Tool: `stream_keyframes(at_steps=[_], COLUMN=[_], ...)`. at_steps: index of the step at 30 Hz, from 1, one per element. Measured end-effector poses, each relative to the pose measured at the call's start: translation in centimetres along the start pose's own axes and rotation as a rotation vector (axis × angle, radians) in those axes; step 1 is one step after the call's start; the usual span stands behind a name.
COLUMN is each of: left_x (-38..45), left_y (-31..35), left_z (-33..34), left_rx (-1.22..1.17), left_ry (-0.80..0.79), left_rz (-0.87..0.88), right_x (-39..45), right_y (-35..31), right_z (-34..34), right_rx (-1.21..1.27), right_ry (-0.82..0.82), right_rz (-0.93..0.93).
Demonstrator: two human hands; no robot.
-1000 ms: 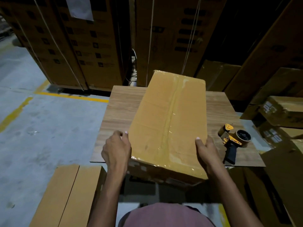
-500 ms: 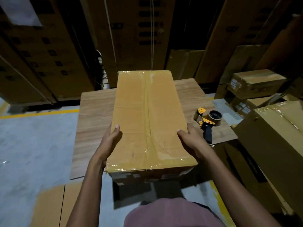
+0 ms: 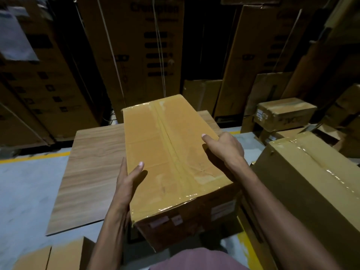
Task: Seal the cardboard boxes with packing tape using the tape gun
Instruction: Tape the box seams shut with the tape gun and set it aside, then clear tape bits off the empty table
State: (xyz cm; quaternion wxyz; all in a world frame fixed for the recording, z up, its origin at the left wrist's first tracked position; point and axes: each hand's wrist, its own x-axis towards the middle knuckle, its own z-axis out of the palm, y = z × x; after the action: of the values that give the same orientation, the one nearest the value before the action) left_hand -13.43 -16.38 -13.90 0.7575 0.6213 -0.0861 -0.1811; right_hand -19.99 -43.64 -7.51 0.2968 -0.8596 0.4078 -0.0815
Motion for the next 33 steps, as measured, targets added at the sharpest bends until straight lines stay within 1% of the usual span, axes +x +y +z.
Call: stream_keyframes(at_steps=[2,5,10,14,18,24,27,31,33], left_x=[-0.9,-1.9,-2.3,-2.6,-1.9,-2.8,-3.3,-4.7,-5.5], left_y=[0.1,0.8,1.5,1.7,0.8,-0.4,-1.9,-4.6,-6.5], left_z=[2.8,7.5,15.9,23.0,28.2,35.5,38.4,42.1,43.7], left_rx=[-0.011,-0.024,-0.052,-0.075,-0.097,-0.081,-0.081,-0.083,0.014], left_ry=[-0.005,-0.02,-0.114,-0.172,-0.275,-0.38,-0.417,-0.437,-0.495], left_rz=[0.019,0.042,0.119,0.155,0.128,0.107,0.034,-0.058,-0.083], right_x=[0.2,0.4,0.8,2.2,3.2,3.4,2.9,3.3,3.4], right_y=[1.5,4.0,8.6,10.8,13.2,19.9,22.5,25.5,26.2], right_z=[-2.8,-6.9,-13.9,-19.1,-23.8,-28.1,-29.8,-30.0,-29.0], right_rx=[-0.001,0.004,-0.019,-0.124,-0.094,0.011,0.01,-0.012,0.033], right_ry=[0.025,0.109,0.251,0.331,0.386,0.424,0.441,0.33,0.224], right_rz=[-0.035,-0.065,-0.065,0.06,0.146,0.271,0.294,0.401,0.442])
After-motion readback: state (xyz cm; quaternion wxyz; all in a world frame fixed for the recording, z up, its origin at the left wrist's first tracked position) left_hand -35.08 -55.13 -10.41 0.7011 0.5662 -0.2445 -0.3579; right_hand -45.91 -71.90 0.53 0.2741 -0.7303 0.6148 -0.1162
